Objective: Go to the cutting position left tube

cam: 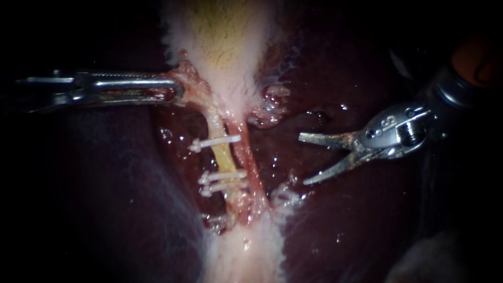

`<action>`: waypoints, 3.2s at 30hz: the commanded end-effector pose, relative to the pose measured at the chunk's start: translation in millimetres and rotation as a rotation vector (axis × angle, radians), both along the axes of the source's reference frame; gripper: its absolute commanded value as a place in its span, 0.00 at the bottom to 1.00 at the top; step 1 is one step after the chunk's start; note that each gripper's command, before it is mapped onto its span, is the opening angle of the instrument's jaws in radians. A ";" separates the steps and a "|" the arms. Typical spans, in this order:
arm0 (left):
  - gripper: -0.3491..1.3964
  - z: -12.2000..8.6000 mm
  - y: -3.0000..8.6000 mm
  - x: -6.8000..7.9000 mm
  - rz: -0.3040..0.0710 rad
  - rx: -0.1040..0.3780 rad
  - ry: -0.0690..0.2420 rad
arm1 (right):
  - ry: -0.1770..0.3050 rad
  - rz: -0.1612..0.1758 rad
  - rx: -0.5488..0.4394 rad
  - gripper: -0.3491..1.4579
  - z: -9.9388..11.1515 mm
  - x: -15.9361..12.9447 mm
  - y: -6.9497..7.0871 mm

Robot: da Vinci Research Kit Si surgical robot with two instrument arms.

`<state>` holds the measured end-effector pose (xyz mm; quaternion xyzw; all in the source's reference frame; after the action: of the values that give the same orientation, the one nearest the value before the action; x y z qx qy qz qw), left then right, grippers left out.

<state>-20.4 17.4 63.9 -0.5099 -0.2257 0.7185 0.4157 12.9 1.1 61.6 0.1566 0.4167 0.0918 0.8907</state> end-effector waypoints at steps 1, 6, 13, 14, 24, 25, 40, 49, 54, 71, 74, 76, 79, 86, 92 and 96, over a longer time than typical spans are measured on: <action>0.00 -0.1 0.0 0.0 0.000 -0.002 0.000 | 0.000 0.000 0.000 0.99 0.0 0.1 0.0; 0.00 0.0 -0.1 0.0 0.000 -0.003 0.001 | -0.004 0.005 -0.005 0.99 0.2 1.1 -0.4; 0.00 -0.4 -0.4 0.1 0.000 -0.003 0.001 | 0.008 -0.007 0.025 0.99 1.2 3.9 -1.2; 0.00 -0.4 -0.4 0.1 -0.001 -0.003 0.001 | 0.010 -0.009 0.027 0.99 1.3 4.3 -1.4; 0.00 -0.9 -0.6 0.0 0.001 -0.008 0.002 | 0.036 -0.056 0.079 0.99 3.8 8.6 -3.4; 0.00 -0.9 -0.7 0.0 0.001 -0.008 0.002 | 0.038 -0.060 0.081 0.99 4.1 8.9 -3.5; 0.00 -1.5 -1.0 -0.1 0.001 -0.008 0.002 | 0.009 -0.068 0.110 0.99 8.2 10.6 -3.1; 0.00 -1.7 -1.2 -0.2 0.001 -0.008 0.002 | -0.023 -0.075 0.138 0.98 11.4 10.5 -3.0; 0.00 -1.8 -1.2 -0.2 0.001 -0.009 0.002 | -0.025 -0.070 0.153 0.98 12.8 10.6 -2.5; 0.00 -1.9 -1.3 -0.2 0.002 -0.009 0.002 | 0.047 -0.072 0.267 0.96 13.0 14.0 -2.2; 0.00 -1.9 -1.3 -0.2 0.002 -0.009 0.002 | 0.046 -0.076 0.275 0.96 13.1 14.6 -2.2; 0.00 -1.9 -1.3 -0.2 0.002 -0.009 0.002 | 0.045 -0.076 0.283 0.96 13.2 15.1 -2.2; 0.00 -1.9 -1.3 -0.2 0.002 -0.009 0.002 | 0.050 -0.072 0.308 0.96 13.5 15.7 -2.3; 0.00 -1.9 -1.3 -0.2 0.002 -0.009 0.002 | 0.137 -0.056 0.375 0.96 13.4 16.8 -2.8; 0.00 -1.8 -1.3 -0.1 0.002 -0.009 0.002 | 0.195 -0.063 0.426 0.96 12.5 17.2 -3.6; 0.00 -1.8 -1.3 -0.1 0.002 -0.009 0.001 | 0.230 -0.070 0.459 0.96 11.8 17.4 -4.3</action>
<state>-20.5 16.1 62.1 -0.5109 -0.2228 0.7204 0.4128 30.3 -3.5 73.1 0.3839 0.4798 0.1356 0.7772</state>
